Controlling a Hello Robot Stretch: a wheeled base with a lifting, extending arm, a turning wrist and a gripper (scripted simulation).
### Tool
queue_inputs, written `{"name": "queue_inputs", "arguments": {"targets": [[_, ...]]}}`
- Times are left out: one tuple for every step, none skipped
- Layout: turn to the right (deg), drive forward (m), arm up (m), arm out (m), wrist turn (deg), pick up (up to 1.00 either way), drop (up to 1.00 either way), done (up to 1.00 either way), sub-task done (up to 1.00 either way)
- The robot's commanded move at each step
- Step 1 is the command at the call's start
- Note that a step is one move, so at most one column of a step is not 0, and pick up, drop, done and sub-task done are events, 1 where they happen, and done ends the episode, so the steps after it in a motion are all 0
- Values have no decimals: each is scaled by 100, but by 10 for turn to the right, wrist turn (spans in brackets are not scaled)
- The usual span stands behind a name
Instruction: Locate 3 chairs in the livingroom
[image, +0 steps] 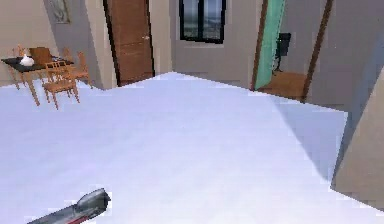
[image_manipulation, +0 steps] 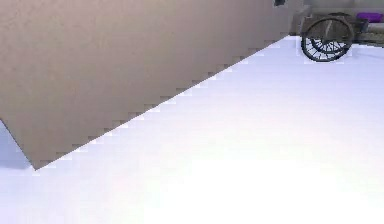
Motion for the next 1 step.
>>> {"name": "queue_inputs", "arguments": {"targets": [[0, 95, 0, 0, 0, 0, 0, 0, 0]]}}
